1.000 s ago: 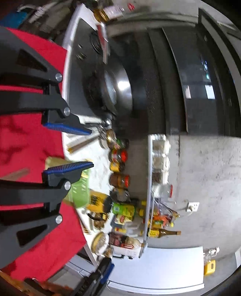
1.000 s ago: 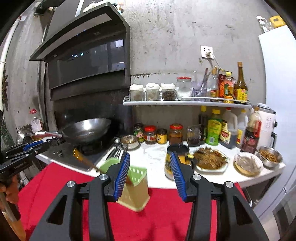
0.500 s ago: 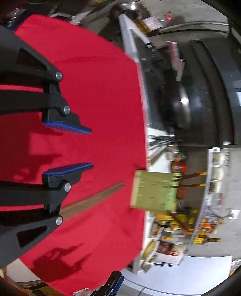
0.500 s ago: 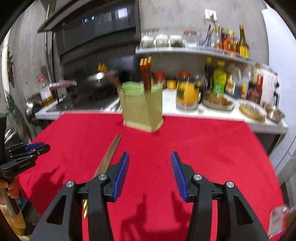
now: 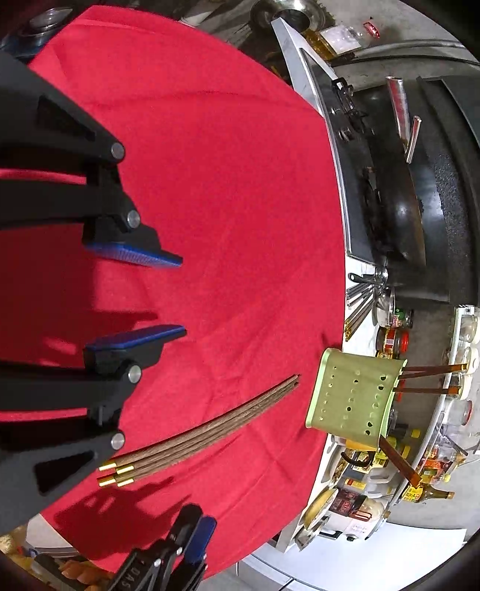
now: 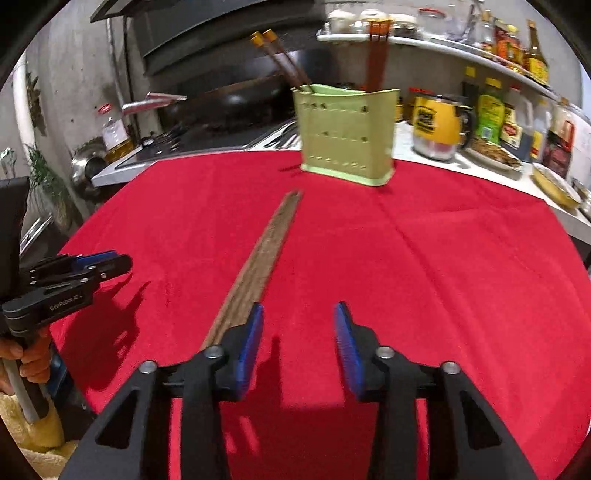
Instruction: Organize utensils
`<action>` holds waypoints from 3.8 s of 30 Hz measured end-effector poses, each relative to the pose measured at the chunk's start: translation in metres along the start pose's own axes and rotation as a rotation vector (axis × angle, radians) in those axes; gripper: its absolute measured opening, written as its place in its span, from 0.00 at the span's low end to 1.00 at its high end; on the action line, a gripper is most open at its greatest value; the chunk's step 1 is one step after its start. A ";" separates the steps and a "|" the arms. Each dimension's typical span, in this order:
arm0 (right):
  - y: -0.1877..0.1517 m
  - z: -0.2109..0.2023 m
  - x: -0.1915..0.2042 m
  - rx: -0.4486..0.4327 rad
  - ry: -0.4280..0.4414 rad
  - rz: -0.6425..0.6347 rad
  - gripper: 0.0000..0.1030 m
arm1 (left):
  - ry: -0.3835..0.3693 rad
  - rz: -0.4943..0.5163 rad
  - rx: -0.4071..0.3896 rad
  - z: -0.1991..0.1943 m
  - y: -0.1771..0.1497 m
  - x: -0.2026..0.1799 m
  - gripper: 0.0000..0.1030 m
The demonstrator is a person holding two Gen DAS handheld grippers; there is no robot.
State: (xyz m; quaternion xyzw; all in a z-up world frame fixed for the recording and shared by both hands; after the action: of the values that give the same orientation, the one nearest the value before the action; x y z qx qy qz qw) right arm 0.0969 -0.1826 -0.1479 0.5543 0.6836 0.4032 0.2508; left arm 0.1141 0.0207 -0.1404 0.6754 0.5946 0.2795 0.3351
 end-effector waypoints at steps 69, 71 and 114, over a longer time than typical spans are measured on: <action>-0.018 -0.007 -0.088 0.027 -0.158 0.132 0.09 | -0.076 0.191 0.095 0.052 0.005 -0.092 0.30; -0.017 -0.009 -0.086 0.024 -0.156 0.131 0.09 | -0.058 0.157 0.102 0.055 0.007 -0.075 0.30; -0.016 -0.023 -0.072 -0.001 -0.151 0.106 0.24 | -0.062 0.133 0.041 0.017 -0.024 -0.031 0.22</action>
State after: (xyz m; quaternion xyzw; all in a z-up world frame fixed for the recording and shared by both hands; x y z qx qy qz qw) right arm 0.0887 -0.2594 -0.1563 0.6182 0.6323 0.3734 0.2804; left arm 0.1081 -0.0100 -0.1693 0.7283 0.5435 0.2680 0.3201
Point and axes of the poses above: each gripper's, at about its wrist camera, not at the fingertips, and z roughly the way its jaws point, x to its left, y to its top, the point moved 8 cm from there along z, roughly the way its jaws point, and after that the axes turned 11 degrees about -x, right-handed, at the moved point
